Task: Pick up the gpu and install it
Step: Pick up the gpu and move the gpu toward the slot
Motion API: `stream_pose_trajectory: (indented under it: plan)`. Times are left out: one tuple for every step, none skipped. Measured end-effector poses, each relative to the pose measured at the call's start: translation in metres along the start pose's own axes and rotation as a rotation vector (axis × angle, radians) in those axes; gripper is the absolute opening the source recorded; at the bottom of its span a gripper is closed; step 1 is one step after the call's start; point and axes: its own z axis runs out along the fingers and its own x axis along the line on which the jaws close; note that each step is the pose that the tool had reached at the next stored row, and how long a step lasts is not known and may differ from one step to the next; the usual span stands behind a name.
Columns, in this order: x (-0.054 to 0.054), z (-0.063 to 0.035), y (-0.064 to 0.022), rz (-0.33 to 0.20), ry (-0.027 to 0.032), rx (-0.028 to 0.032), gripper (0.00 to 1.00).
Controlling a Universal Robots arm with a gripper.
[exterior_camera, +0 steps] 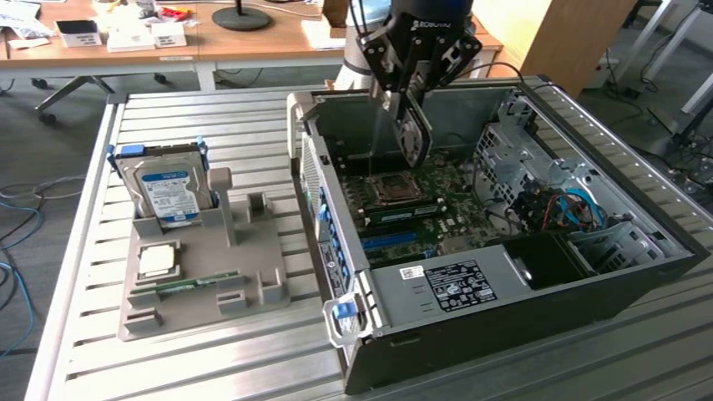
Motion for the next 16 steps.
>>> stream_pose_trajectory:
  plan:
    - [-0.002, 0.0000, 0.0000, 0.000, 0.0000, 0.0000, 0.27]
    - [-0.003, 0.0001, 0.0000, 0.000, 0.0000, 0.0000, 0.27]
    - [-0.005, 0.0001, 0.0001, 0.000, 0.0000, 0.0001, 0.27]
    - [-0.007, 0.0001, 0.0001, 0.000, 0.0001, 0.0001, 0.27]
    - [-0.008, 0.0002, 0.0001, 0.000, 0.0000, 0.0000, 0.27]
    - [-0.010, 0.0002, 0.0001, 0.000, 0.0000, 0.0000, 0.27]
    - [-0.011, 0.0003, 0.0002, 0.000, 0.0000, 0.0000, 0.27]
    - [-0.013, 0.0003, 0.0002, 0.000, 0.0000, 0.0000, 0.27]
    - [-0.014, 0.0003, 0.0002, 0.000, 0.0000, 0.0001, 0.27]
    - [-0.014, 0.0003, 0.0001, 0.000, 0.0001, 0.0000, 0.27]
    - [-0.015, 0.0003, 0.0001, 0.000, 0.0000, 0.0001, 0.27]
    - [-0.014, 0.0003, 0.0002, 0.000, 0.0000, 0.0000, 0.27]
    - [-0.015, 0.0003, 0.0002, 0.000, 0.0000, 0.0001, 0.27]
    - [-0.015, 0.0003, 0.0002, 0.000, 0.0000, 0.0000, 0.27]
    - [-0.015, 0.0003, 0.0002, 0.000, 0.0000, 0.0000, 0.27]
    - [-0.015, 0.0003, 0.0002, 0.000, 0.0000, 0.0001, 0.27]
